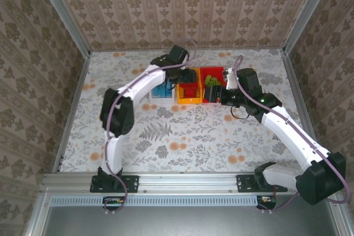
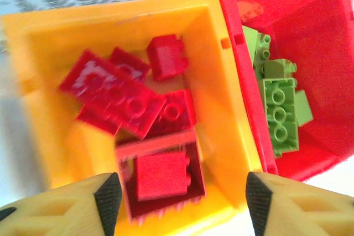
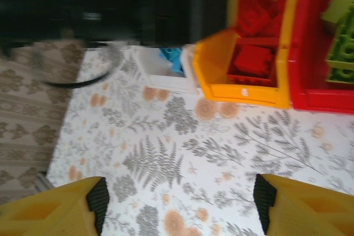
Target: Sort the legos into containers by color
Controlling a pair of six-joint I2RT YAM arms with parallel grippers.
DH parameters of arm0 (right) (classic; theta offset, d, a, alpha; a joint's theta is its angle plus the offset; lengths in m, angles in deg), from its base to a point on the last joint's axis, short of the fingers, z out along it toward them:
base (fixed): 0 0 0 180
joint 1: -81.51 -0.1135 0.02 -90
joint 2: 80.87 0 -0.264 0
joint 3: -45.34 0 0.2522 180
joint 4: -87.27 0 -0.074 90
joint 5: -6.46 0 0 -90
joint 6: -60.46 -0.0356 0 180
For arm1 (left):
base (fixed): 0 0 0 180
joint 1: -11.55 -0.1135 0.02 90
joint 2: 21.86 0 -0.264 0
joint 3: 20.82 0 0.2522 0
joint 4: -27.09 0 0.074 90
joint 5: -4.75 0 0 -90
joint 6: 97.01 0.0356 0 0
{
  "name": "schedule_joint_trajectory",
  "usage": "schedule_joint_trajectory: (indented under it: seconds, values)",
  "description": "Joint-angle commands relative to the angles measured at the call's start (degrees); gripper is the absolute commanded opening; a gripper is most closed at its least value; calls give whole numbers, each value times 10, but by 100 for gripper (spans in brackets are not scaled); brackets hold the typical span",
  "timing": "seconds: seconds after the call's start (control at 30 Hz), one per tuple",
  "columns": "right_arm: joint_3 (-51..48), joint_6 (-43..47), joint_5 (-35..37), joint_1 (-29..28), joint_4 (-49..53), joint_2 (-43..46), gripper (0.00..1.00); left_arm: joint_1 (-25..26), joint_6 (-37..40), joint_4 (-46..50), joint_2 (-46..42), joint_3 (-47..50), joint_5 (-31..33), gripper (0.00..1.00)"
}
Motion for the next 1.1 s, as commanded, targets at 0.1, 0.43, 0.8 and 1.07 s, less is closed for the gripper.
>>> schedule_joint_trajectory:
  seconds: [0.1, 0.43, 0.8, 1.07]
  values:
    - [17, 63, 183, 7, 128, 56, 100, -63, -56, -12, -245, 200, 41, 100]
    - [-161, 81, 557, 12, 19, 200, 100, -193, -10, 41, -536, 497, 287, 100]
    - [-340, 215, 516, 74, -372, 57, 100, -253, 279, -377, -519, 748, 294, 100]
    - [-345, 249, 388, 150, -614, -96, 100, -308, 309, -630, -348, 733, 169, 100]
